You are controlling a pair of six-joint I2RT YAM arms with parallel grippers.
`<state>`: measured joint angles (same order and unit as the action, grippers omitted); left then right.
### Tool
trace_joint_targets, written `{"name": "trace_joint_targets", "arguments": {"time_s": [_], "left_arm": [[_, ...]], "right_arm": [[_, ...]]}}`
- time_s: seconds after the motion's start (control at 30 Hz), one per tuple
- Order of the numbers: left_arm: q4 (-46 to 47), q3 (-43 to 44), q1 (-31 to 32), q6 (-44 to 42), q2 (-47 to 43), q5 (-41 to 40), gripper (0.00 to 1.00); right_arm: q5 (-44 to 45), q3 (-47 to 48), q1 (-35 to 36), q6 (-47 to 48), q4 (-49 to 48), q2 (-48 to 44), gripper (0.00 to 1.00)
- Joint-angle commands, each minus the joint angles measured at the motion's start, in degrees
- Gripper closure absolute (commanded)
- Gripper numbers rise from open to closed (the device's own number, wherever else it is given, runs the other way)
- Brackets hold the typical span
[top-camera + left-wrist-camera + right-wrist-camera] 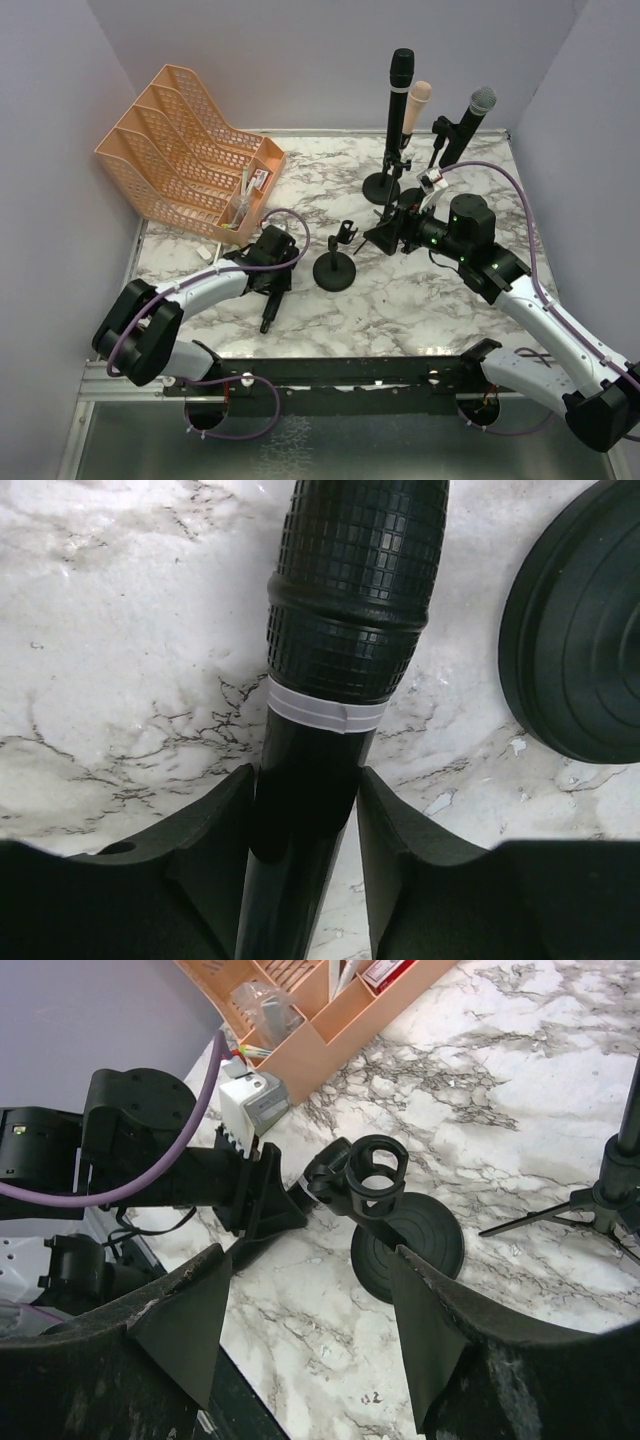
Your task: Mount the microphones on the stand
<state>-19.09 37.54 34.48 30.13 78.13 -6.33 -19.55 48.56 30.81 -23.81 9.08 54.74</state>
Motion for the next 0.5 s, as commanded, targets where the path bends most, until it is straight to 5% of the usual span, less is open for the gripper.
{"name": "trace_joint_targets", "arguments": {"time_s": [0.0,0.17,0.47], "left_arm": [[-0.1,1.5,0.5,-3.2,2.4,1.3,0.65],[-0.8,3.7,0.5,-5.5,2.4,0.2,0.98],[-1.0,10.7,0.6,-10.7,-9.4,2.1,1.0]], "right_arm": [[1.5,-0.8,0.4,-0.1,0.3,-0.3,0.32],[1.5,-0.8,0.4,-0.2,0.7,-0.4,0.32],[-0.6,-1.4,0.4,-3.4,-0.9,0.8,0.31]]}}
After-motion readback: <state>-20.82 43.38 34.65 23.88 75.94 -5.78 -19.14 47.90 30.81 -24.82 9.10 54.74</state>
